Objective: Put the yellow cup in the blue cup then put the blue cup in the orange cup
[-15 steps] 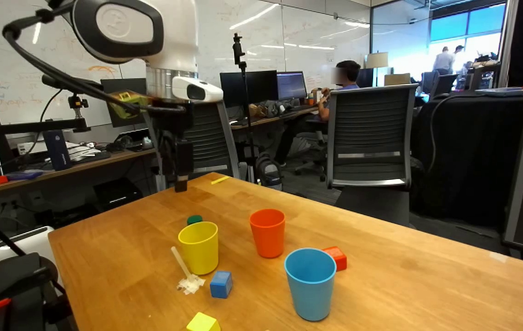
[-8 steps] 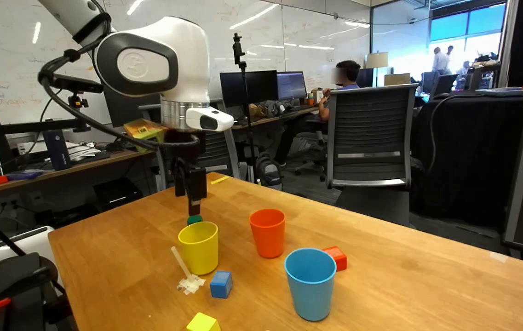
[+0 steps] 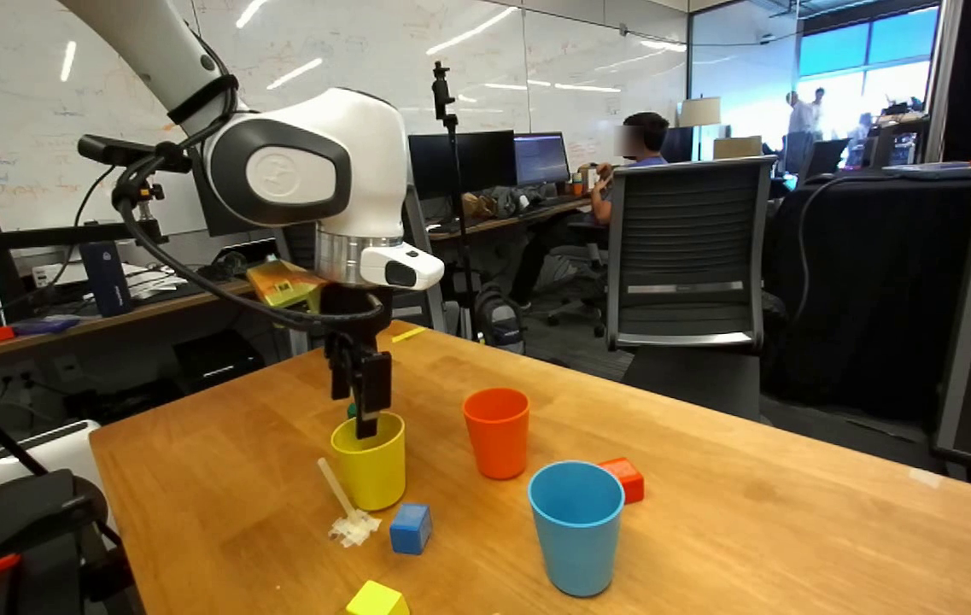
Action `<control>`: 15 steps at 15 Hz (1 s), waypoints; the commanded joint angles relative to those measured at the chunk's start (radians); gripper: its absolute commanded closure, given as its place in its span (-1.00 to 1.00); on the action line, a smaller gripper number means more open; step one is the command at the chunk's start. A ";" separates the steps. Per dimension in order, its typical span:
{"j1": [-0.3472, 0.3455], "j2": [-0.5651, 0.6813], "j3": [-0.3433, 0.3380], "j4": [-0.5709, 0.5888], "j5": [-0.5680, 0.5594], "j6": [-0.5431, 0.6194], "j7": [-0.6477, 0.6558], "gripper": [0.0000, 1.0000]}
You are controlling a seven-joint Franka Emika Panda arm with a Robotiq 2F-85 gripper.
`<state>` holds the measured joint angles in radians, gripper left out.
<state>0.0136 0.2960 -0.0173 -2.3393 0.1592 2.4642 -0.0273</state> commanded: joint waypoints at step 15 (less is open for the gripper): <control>-0.032 0.071 0.014 0.081 0.002 -0.058 -0.002 0.98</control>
<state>0.0065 0.3637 -0.0156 -2.2898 0.1591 2.4491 -0.0271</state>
